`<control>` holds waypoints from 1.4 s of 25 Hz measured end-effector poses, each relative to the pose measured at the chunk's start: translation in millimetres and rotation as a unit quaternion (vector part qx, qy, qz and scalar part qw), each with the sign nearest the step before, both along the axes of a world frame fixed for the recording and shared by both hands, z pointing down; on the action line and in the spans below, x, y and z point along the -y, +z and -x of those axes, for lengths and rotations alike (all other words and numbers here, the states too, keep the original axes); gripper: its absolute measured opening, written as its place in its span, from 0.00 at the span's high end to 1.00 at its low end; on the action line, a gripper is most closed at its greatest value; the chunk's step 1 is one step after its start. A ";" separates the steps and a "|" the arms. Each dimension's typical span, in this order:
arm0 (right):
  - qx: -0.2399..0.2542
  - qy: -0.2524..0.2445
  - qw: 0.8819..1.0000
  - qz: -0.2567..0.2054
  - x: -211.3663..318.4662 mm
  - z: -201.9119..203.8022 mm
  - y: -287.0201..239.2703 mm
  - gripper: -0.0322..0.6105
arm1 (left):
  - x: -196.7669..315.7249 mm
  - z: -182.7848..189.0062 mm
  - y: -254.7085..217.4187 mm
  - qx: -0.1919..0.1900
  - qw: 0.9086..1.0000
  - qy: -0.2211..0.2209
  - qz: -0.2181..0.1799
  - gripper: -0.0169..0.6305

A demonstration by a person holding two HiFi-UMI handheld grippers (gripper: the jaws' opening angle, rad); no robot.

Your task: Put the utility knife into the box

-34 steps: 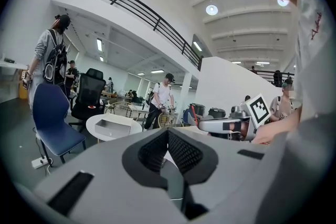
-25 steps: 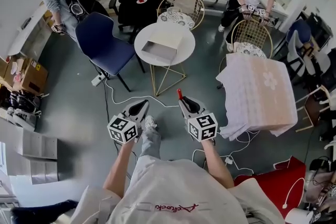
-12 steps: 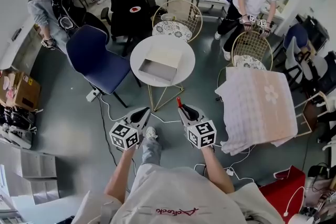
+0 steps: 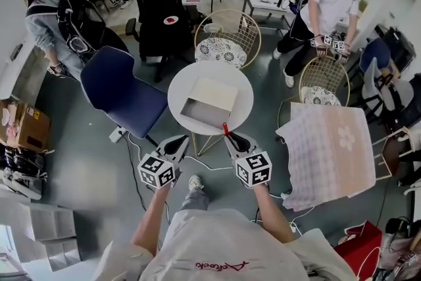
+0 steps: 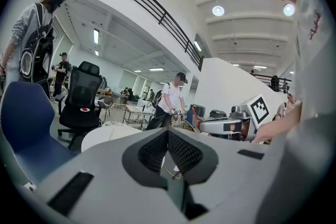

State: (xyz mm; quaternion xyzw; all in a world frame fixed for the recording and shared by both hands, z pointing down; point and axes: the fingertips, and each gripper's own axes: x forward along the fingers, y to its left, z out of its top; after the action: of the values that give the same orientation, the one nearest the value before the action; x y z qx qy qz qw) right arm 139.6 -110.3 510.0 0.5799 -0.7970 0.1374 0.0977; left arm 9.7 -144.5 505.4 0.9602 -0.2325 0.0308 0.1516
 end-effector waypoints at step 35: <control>-0.009 0.031 0.999 0.011 207.9 -39.2 -8.2 0.83 | 208.7 -43.6 -6.5 0.003 0.999 0.038 0.009 0.96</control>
State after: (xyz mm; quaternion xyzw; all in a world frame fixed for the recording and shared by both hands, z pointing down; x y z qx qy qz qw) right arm 178.8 -318.1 501.8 0.6047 -0.7760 0.1440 0.1071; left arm 53.3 -353.2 498.9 0.9668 -0.1962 0.0416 0.1583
